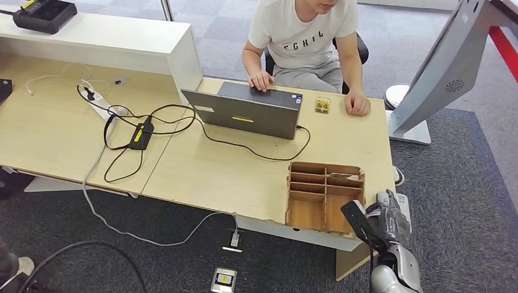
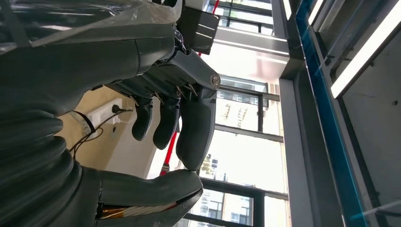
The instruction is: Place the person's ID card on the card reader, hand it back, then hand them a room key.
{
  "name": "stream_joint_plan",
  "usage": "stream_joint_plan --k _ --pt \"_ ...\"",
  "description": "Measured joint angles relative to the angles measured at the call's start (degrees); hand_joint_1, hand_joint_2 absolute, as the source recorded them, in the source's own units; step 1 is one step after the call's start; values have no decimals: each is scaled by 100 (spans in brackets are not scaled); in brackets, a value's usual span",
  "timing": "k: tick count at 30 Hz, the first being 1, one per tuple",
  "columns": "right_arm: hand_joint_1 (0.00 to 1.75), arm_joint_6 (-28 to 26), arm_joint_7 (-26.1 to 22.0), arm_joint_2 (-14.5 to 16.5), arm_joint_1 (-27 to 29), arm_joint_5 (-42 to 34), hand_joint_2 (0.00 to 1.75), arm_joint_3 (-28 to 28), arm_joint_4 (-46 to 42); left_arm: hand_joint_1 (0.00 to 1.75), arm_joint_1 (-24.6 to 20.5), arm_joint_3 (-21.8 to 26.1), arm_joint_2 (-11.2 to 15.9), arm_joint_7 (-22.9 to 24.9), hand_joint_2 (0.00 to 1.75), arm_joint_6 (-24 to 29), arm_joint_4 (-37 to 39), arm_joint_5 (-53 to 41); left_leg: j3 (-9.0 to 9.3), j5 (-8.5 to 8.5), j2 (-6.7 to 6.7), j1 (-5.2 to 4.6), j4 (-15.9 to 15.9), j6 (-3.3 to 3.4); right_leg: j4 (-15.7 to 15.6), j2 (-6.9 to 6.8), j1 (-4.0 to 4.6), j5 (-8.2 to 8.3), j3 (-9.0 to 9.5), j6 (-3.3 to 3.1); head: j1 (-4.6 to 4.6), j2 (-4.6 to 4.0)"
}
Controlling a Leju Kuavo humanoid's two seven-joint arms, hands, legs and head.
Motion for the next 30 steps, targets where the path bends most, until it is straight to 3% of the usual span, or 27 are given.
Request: stream_joint_plan --k 6,14,21,30 --pt "175 -82 -252 105 -14 -141 175 8 -474 124 -57 0 -4 0 175 -134 23 4 -1 2 2 0 0 0 1 1 0 1 0 -1 -1 0" --pt "175 -352 596 22 -348 962 175 54 -1624 124 -158 -1 -2 0 175 -197 130 121 5 4 4 -2 3 0 1 1 -1 4 -1 0 -1 0" --pt "175 110 1290 -225 -863 2080 175 62 -2429 125 -261 -43 3 0 175 -249 243 311 5 4 4 -3 5 1 1 2 -3 7 -1 4 0 0" --pt "175 585 1326 -196 -1498 2754 175 206 -2599 129 -329 -108 7 0 175 -209 374 378 -5 6 3 -1 3 1 3 2 -2 8 0 4 -1 0"
